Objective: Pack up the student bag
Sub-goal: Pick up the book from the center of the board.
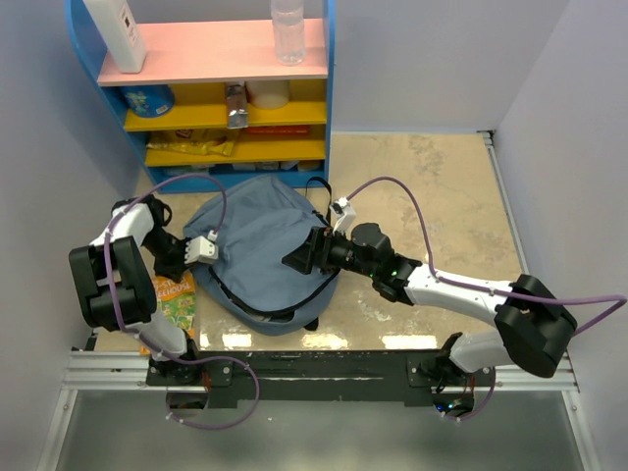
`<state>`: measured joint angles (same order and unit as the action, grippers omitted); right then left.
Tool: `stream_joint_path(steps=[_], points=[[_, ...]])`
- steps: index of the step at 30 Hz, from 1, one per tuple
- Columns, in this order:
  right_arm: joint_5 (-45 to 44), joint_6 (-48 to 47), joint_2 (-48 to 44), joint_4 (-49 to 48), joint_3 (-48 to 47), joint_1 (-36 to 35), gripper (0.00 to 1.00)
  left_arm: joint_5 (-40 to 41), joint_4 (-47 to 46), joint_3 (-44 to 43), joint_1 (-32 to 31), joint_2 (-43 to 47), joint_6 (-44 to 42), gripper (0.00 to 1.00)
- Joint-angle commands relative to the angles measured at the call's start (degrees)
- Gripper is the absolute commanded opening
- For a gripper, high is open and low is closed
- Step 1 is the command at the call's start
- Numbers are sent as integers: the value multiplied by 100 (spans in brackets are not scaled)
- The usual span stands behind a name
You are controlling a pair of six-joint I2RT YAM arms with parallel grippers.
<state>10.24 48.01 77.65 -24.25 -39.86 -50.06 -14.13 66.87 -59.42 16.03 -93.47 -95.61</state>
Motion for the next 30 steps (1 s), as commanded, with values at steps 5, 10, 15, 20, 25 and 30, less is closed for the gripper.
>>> stream_joint_path(steps=[5,10,15,20,25,30], points=[[83,68,49,-220,4,23,86,86,880,-193,84,284,-27,0],[40,103,-4,-264,118,32,86,-186,880,-649,146,610,103,0],[66,112,-30,-335,197,23,86,-696,872,-1325,207,1085,140,0],[136,95,-39,-344,206,23,86,-846,871,-2090,242,1594,113,0],[241,103,57,-413,180,23,86,-679,871,-3136,251,1911,-63,0],[400,51,145,-633,197,32,86,-1397,871,-4251,242,2201,-61,0]])
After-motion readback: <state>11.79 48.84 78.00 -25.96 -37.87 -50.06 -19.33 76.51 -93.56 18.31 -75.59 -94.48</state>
